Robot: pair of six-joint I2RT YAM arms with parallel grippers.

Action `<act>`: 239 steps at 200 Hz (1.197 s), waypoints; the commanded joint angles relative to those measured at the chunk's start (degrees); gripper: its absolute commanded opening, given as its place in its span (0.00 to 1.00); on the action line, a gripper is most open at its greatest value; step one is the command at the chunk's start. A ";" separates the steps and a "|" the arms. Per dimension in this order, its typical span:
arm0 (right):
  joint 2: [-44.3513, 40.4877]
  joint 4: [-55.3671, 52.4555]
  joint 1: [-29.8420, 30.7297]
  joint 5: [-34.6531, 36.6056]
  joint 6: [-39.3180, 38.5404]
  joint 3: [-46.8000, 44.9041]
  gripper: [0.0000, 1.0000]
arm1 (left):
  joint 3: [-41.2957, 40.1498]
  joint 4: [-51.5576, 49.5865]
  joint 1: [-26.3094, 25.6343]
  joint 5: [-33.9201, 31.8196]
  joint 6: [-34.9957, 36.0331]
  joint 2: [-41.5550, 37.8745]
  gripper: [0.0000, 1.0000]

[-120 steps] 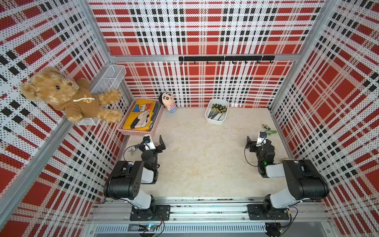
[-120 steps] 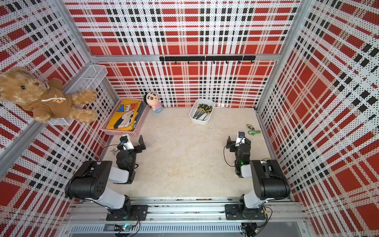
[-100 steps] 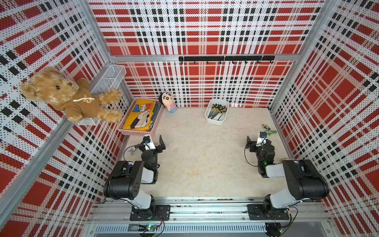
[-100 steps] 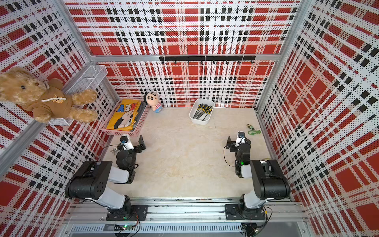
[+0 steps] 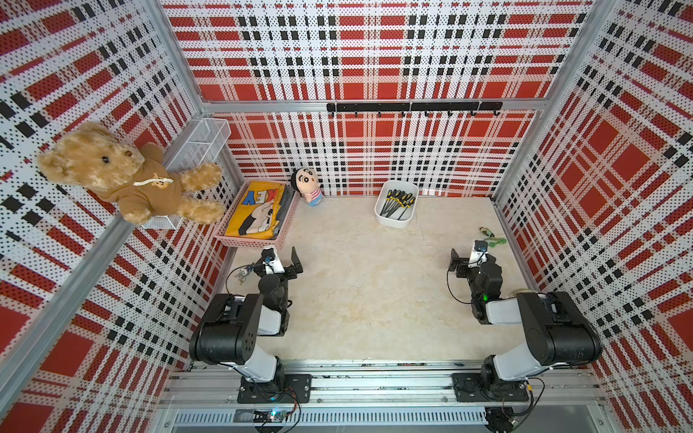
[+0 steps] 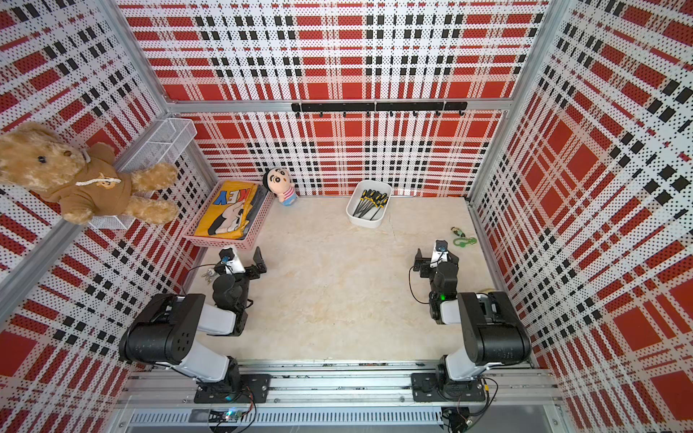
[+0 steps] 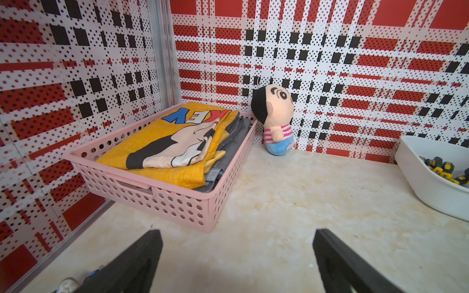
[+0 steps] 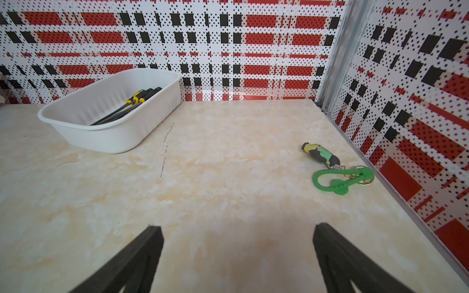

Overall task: Take the file tool out of the storage box
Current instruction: Move the storage box to the center of the board.

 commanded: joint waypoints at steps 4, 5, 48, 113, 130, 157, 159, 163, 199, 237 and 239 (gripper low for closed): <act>-4.84 -29.80 0.78 3.65 1.85 16.95 1.00 | 7.63 -15.04 0.01 -2.83 -0.46 -4.18 0.99; -4.72 -31.09 0.75 3.75 2.04 17.47 1.00 | 7.63 -16.34 -0.05 -3.00 -0.36 -4.34 0.99; 9.58 -67.33 7.25 5.91 10.66 54.64 1.00 | 23.85 -32.75 -2.39 -4.38 -1.42 -3.25 1.00; 38.06 -90.13 11.75 -4.57 31.25 96.19 0.99 | 32.79 -40.62 -5.55 -0.39 -12.84 1.11 0.96; 44.84 -94.25 11.80 -4.03 32.58 106.42 0.98 | 32.63 -40.59 -7.42 0.66 -14.21 1.60 0.95; 52.48 -96.59 10.52 -5.13 34.05 116.73 0.93 | 32.24 -40.60 -10.70 -0.12 -14.22 2.57 0.95; 52.80 -96.37 10.42 -5.50 34.22 116.87 0.92 | 32.22 -40.59 -10.90 -0.03 -14.24 2.71 0.95; 53.39 -95.87 10.12 -6.03 34.57 117.16 0.90 | 32.18 -40.62 -11.18 -0.15 -14.21 2.93 0.95; 56.99 -93.28 8.21 -9.53 36.07 118.01 0.77 | 33.73 -41.58 -12.91 0.43 -14.63 4.76 0.94; 60.32 -93.72 8.11 -11.90 35.10 121.79 0.77 | 35.67 -42.67 -13.02 0.44 -15.11 6.59 0.94; 60.41 -93.79 8.11 -11.96 35.10 121.78 0.77 | 35.80 -42.71 -12.96 0.39 -15.25 6.68 0.94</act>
